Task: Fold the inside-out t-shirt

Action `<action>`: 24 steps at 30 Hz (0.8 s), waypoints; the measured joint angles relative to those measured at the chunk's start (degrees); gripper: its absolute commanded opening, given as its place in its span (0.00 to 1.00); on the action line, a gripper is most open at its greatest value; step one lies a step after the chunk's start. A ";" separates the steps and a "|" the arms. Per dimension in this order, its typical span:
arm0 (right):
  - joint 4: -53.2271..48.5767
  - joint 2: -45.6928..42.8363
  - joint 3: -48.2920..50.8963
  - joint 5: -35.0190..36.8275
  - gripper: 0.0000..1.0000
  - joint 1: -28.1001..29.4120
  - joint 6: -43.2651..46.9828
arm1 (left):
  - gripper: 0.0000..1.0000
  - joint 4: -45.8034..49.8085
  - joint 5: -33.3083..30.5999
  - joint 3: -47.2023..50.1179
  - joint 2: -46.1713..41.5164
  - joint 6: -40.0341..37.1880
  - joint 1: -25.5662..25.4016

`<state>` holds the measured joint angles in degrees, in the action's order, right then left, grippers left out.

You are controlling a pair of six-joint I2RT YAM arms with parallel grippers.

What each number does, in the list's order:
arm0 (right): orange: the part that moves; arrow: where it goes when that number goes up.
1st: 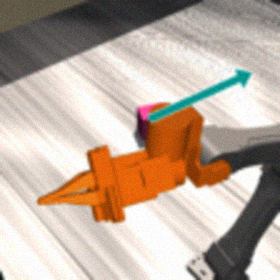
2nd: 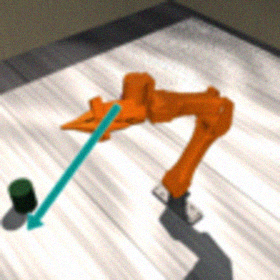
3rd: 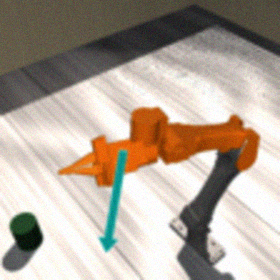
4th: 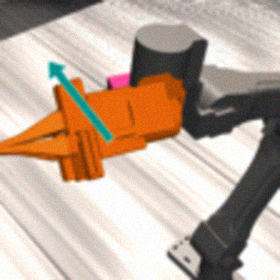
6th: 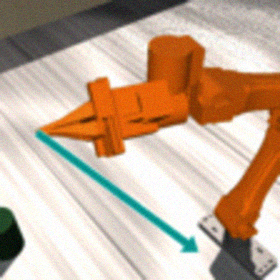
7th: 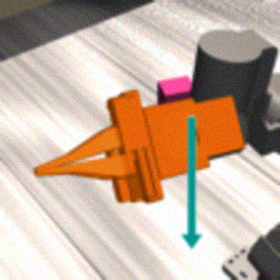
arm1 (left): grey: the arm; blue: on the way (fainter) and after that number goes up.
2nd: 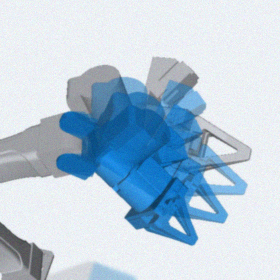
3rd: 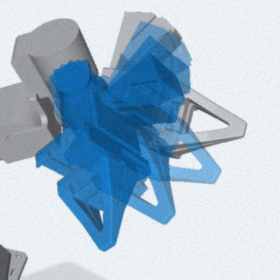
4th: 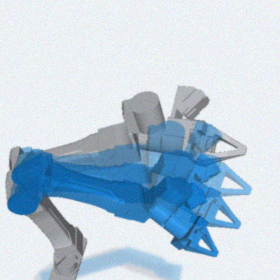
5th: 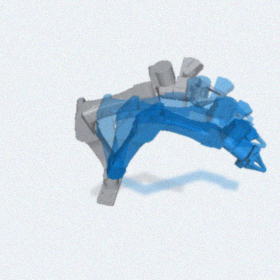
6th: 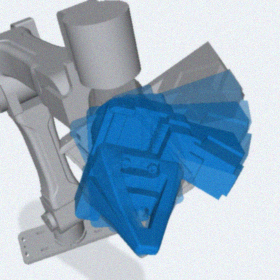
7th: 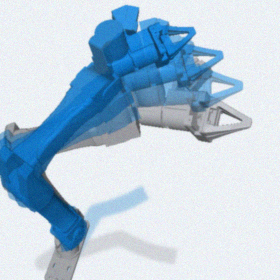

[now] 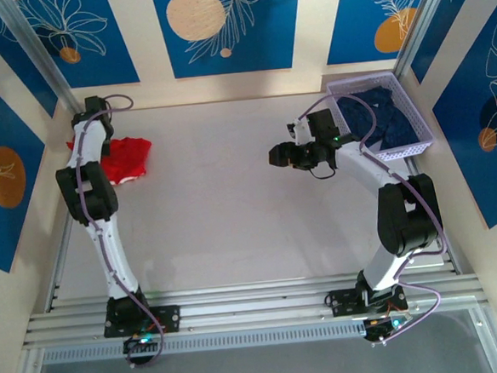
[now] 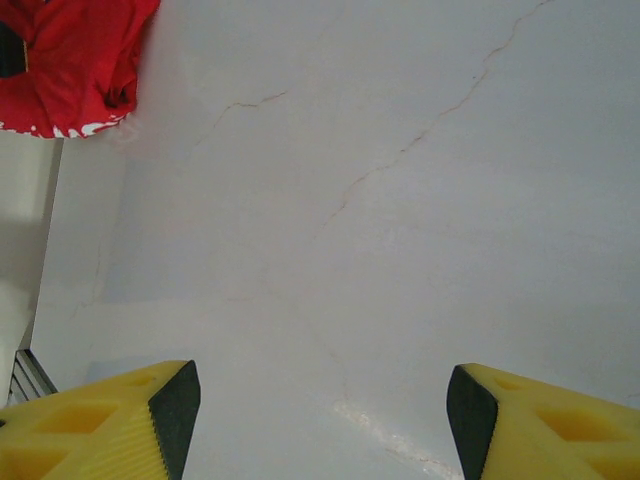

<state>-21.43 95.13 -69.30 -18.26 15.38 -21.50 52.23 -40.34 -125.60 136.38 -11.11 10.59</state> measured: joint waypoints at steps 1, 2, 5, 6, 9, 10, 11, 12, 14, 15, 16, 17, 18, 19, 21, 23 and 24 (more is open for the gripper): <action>-0.02 0.00 0.00 0.02 0.68 0.15 0.00 | 0.50 -0.24 -0.87 -0.85 0.00 0.11 0.00; -0.02 0.00 0.00 0.02 0.68 0.35 -0.02 | 0.56 -0.61 -1.44 -1.64 0.00 0.42 0.00; -0.11 0.00 0.00 0.31 0.68 1.16 -0.04 | 0.65 -1.60 -1.92 -2.45 -0.48 2.14 -0.13; -0.24 0.00 0.00 0.50 0.69 1.38 -0.04 | 0.67 -1.62 -1.79 -2.29 -0.83 2.99 -0.22; -0.94 -0.42 0.00 2.89 0.71 2.45 0.09 | 0.74 -2.36 0.37 1.97 -4.50 5.95 -0.37; -1.36 -1.01 0.07 4.70 0.72 2.91 0.31 | 0.77 -3.15 2.10 5.53 -7.39 7.17 -0.48; -1.66 -1.92 0.28 6.60 0.73 3.34 0.70 | 0.81 -3.96 3.85 9.35 -10.51 8.28 -0.63; -1.84 -3.19 0.72 8.83 0.75 3.82 1.27 | 0.85 -5.35 5.77 13.84 -14.21 9.62 -0.85; -2.16 -6.51 1.77 14.03 0.78 4.92 2.62 | 0.92 -8.68 10.16 23.82 -23.15 12.41 -1.53; -2.16 -8.50 2.40 17.31 0.82 5.55 3.48 | 0.96 -10.45 12.57 28.72 -27.98 13.86 -1.95; -2.14 -10.43 3.06 20.52 0.90 6.10 4.33 | 0.99 -12.83 15.39 34.10 -33.64 15.39 -2.36; -2.01 -12.07 3.67 23.41 0.97 6.56 5.16 | 1.00 -15.19 17.49 38.49 -38.25 16.79 -2.64; -1.92 -13.90 4.48 26.75 0.99 7.08 6.08 | 1.00 -17.66 19.74 43.19 -43.41 18.05 -2.78; -1.79 -15.58 5.29 30.10 0.99 7.52 6.84 | 1.00 -20.46 22.16 48.37 -49.11 19.32 -2.93; -1.64 -17.88 6.78 35.41 0.99 7.76 7.78 | 1.00 -25.18 25.99 57.07 -58.49 21.55 -3.15; -0.92 -19.58 8.79 40.65 0.99 7.39 8.48 | 1.00 -29.75 28.72 65.31 -66.66 23.63 -3.17; -0.17 -20.22 10.08 42.91 0.99 7.04 8.70 | 1.00 -32.17 29.55 69.64 -70.44 24.61 -3.17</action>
<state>-21.61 74.91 -59.22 24.64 22.41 -12.80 20.05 -10.79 -55.96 65.93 13.50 7.42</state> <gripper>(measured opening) 0.993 0.998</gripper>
